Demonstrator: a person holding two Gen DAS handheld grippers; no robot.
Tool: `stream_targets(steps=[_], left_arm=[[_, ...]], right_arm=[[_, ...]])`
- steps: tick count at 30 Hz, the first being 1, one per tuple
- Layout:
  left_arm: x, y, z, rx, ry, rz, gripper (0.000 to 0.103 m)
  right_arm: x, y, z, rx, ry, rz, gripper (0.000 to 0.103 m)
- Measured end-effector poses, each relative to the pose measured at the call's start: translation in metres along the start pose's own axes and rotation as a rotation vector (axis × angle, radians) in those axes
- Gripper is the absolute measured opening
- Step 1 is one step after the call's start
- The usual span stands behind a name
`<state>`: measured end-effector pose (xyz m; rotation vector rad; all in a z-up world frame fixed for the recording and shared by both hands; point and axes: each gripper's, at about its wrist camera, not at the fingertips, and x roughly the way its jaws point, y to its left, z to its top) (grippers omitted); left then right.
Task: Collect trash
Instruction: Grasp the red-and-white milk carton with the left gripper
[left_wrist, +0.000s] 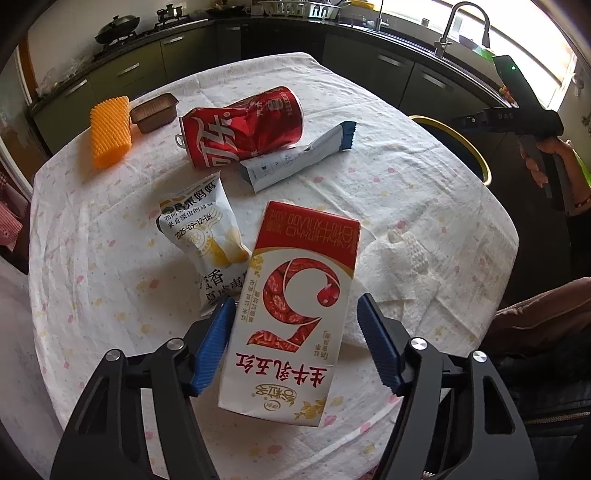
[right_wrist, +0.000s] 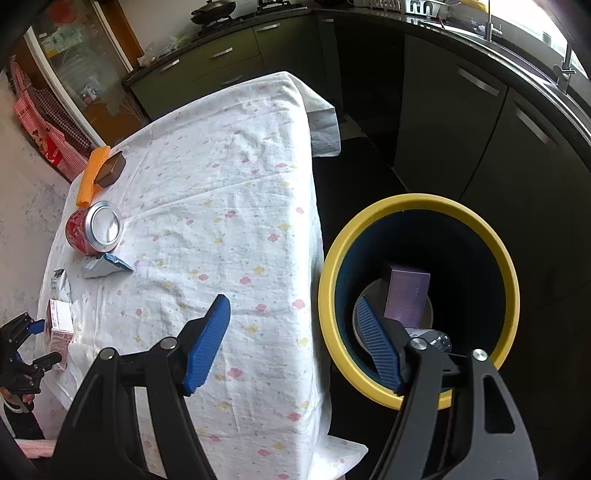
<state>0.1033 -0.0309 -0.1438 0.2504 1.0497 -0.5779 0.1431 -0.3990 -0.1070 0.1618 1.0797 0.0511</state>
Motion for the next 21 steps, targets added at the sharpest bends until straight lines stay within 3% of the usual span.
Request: stream_targets(steps=[6, 21], left_arm=[[-0.002, 0.004, -0.002, -0.011, -0.006, 0.004, 0.059], [-0.026, 0.001, -0.004, -0.014, -0.072, 0.041, 0.055]], right_arm=[[0.001, 0.001, 0.000, -0.005, 0.005, 0.003, 0.068], [0.001, 0.003, -0.003, -0.010, 0.008, 0.013, 0.068]])
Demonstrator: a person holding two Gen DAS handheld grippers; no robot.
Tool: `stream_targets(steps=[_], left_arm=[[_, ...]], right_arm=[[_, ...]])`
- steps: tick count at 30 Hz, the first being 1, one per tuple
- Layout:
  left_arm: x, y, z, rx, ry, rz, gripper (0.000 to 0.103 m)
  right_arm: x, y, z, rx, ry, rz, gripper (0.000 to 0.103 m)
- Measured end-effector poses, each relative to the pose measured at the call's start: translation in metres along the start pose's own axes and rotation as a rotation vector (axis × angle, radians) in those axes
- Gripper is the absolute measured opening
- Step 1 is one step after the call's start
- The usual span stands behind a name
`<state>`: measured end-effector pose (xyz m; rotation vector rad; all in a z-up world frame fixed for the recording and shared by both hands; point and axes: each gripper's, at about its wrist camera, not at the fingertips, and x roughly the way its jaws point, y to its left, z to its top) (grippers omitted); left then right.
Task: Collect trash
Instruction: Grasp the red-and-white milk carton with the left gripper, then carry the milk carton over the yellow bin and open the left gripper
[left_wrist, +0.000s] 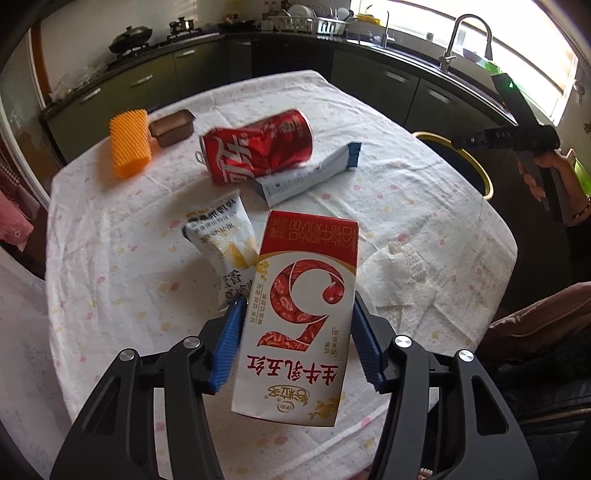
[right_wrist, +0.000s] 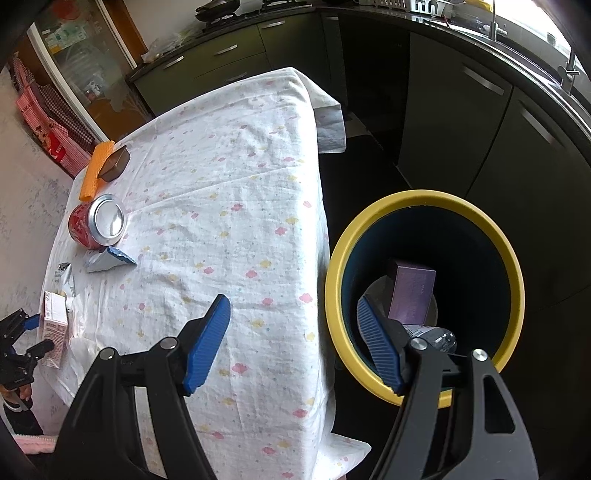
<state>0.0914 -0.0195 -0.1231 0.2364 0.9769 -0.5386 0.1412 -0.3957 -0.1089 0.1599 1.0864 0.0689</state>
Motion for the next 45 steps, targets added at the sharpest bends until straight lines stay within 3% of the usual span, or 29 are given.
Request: stream_targets(steps=[12, 24, 29, 35, 40, 45], left_arm=[[-0.046, -0.023, 0.022, 0.034, -0.103, 0.006, 0.055], [-0.036, -0.103, 0.093, 0.202, -0.163, -0.145, 0.053], [-0.009, -0.155, 0.139, 0.304, -0.147, -0.233, 0.053], [0.051, -0.228, 0.200, 0.399, -0.074, -0.324, 0.053], [0.115, -0.284, 0.243, 0.443, -0.016, -0.347, 0.053], [0.185, -0.328, 0.273, 0.450, 0.071, -0.318, 0.056]], right_arm=[[-0.003, 0.001, -0.003, -0.010, -0.003, 0.018, 0.068], [-0.026, -0.040, -0.020, 0.062, -0.052, 0.013, 0.068], [-0.043, -0.077, -0.033, 0.128, -0.085, -0.014, 0.068], [-0.061, -0.127, -0.054, 0.228, -0.120, -0.035, 0.069], [-0.067, -0.159, -0.069, 0.289, -0.133, -0.039, 0.069], [-0.068, -0.180, -0.075, 0.317, -0.141, -0.045, 0.073]])
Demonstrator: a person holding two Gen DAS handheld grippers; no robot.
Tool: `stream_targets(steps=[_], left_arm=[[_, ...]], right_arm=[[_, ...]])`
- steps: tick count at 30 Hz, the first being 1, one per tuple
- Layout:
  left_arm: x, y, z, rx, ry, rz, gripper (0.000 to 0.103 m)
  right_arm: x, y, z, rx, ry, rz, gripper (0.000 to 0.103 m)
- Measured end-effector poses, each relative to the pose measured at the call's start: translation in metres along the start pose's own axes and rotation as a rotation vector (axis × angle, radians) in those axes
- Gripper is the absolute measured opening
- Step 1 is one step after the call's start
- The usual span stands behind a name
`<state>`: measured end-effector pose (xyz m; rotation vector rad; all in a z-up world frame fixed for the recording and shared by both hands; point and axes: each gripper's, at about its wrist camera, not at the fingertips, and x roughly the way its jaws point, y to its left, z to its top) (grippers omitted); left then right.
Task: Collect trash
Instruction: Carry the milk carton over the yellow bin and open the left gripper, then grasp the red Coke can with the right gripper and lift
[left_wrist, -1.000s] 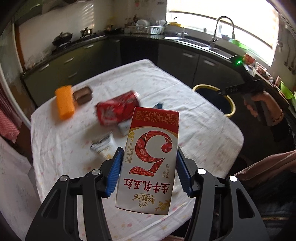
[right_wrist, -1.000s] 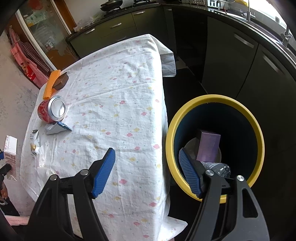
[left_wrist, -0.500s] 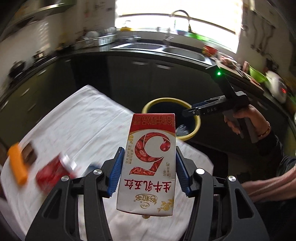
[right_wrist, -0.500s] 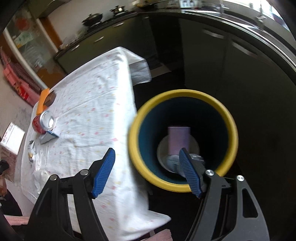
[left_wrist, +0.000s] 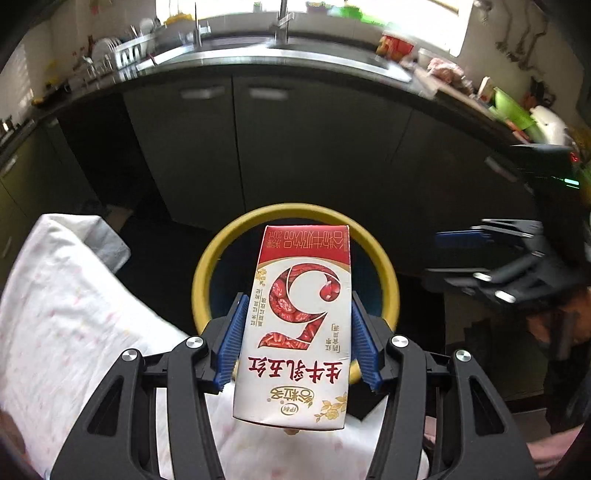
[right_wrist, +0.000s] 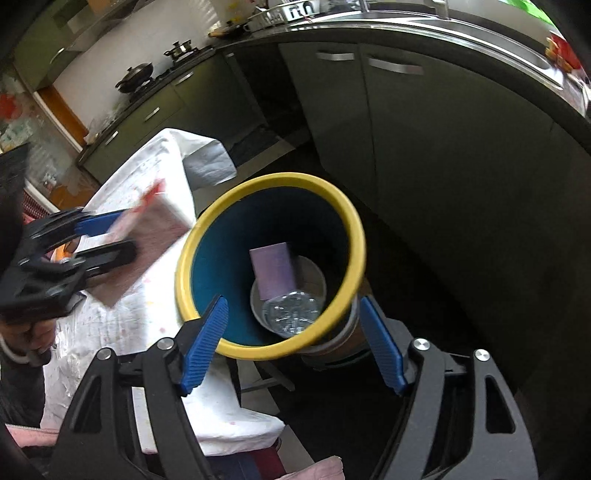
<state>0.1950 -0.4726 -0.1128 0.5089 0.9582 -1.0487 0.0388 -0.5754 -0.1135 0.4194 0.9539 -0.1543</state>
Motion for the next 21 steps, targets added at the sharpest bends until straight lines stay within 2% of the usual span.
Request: stream_targets(steps=[1, 2, 5, 7, 10, 12, 14, 17, 21], left_arm=[[0.011, 0.001, 0.004, -0.008, 0.012, 0.014, 0.060], [0.019, 0.003, 0.005, -0.018, 0.019, 0.035, 0.072], [0.028, 0.015, 0.010, -0.059, 0.011, 0.055, 0.073], [0.014, 0.024, 0.005, -0.092, -0.012, 0.063, 0.073], [-0.026, 0.033, -0.008, -0.122, -0.087, 0.115, 0.075], [-0.060, 0.038, -0.021, -0.147, -0.148, 0.163, 0.082], [-0.087, 0.041, -0.031, -0.162, -0.188, 0.203, 0.083], [-0.131, 0.052, -0.058, -0.217, -0.235, 0.280, 0.083], [-0.187, 0.072, -0.111, -0.328, -0.275, 0.398, 0.086]], right_arm=[[0.000, -0.002, 0.000, 0.001, -0.005, -0.002, 0.073], [0.000, -0.004, 0.001, 0.001, -0.009, -0.004, 0.073], [0.002, -0.006, 0.004, -0.007, -0.010, 0.000, 0.073], [0.006, -0.003, 0.008, -0.026, -0.002, 0.005, 0.073], [0.013, 0.009, 0.012, -0.061, 0.013, 0.025, 0.074], [0.022, 0.020, 0.018, -0.089, 0.035, 0.055, 0.074], [0.032, 0.033, 0.024, -0.124, 0.058, 0.081, 0.074], [0.046, 0.058, 0.035, -0.176, 0.093, 0.117, 0.074], [0.062, 0.101, 0.051, -0.285, 0.116, 0.162, 0.074]])
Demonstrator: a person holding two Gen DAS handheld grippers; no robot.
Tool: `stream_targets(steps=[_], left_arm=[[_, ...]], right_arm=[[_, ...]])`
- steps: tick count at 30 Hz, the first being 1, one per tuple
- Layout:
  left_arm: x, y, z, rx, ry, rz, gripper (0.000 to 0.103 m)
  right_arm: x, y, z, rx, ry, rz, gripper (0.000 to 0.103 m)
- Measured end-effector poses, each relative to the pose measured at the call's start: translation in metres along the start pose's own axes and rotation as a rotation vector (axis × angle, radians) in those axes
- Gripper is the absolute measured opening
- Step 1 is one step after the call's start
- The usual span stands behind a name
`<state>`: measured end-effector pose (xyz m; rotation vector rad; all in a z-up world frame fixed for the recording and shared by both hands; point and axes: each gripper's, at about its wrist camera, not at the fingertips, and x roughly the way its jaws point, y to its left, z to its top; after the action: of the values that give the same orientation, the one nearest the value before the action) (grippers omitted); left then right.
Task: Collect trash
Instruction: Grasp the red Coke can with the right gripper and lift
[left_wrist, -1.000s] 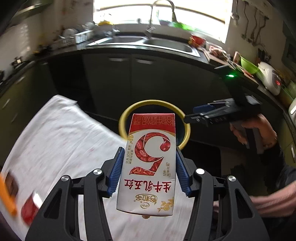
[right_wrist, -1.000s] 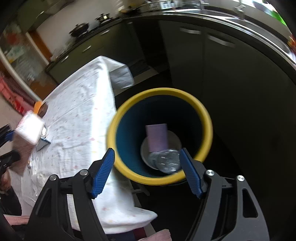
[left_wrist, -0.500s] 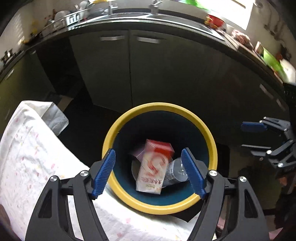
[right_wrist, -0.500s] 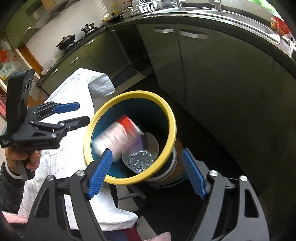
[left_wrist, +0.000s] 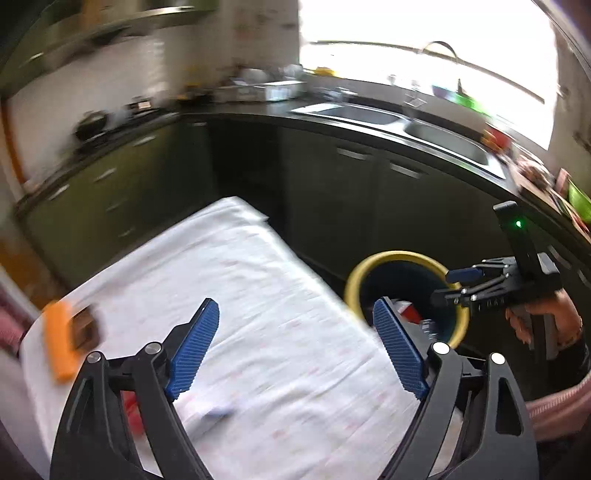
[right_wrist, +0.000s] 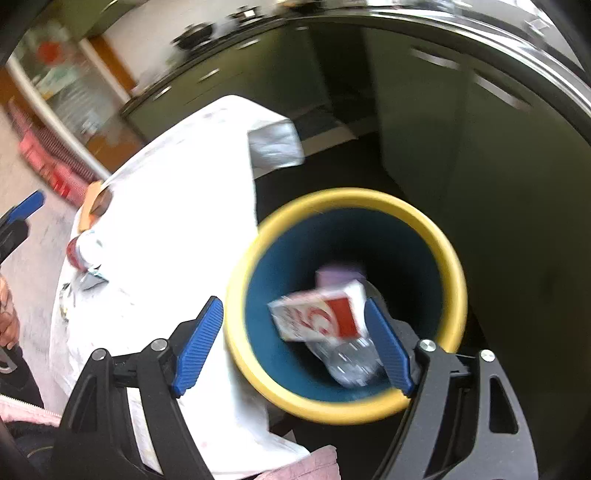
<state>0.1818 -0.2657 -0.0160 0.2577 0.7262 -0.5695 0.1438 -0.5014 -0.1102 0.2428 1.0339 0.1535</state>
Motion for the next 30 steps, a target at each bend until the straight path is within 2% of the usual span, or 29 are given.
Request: stream_targets(steps=[2, 7, 11, 16, 19, 21, 24, 30], left_arm=[[-0.025, 0.031, -0.020, -0.068, -0.008, 0.088, 0.086], [-0.069, 0.097, -0.079, -0.215, 0.038, 0.224, 0.087], [-0.095, 0.141, -0.128, -0.286, 0.073, 0.261, 0.087], [-0.121, 0.175, -0.173, -0.278, 0.061, 0.232, 0.087], [-0.126, 0.189, -0.188, -0.262, 0.041, 0.208, 0.087], [-0.127, 0.197, -0.199, -0.255, 0.040, 0.188, 0.087], [-0.127, 0.205, -0.209, -0.257, 0.042, 0.160, 0.087], [-0.115, 0.231, -0.225, -0.281, 0.048, 0.064, 0.087]], right_arm=[[0.011, 0.026, 0.015, -0.078, 0.015, 0.036, 0.074], [0.036, 0.105, 0.037, -0.292, 0.067, 0.141, 0.074], [0.057, 0.182, 0.048, -0.472, 0.138, 0.264, 0.074], [0.082, 0.274, 0.064, -0.711, 0.223, 0.322, 0.080], [0.107, 0.326, 0.075, -0.882, 0.312, 0.336, 0.087], [0.127, 0.354, 0.080, -0.991, 0.370, 0.311, 0.091], [0.162, 0.381, 0.086, -1.089, 0.480, 0.263, 0.091], [0.214, 0.394, 0.089, -1.126, 0.648, 0.225, 0.091]])
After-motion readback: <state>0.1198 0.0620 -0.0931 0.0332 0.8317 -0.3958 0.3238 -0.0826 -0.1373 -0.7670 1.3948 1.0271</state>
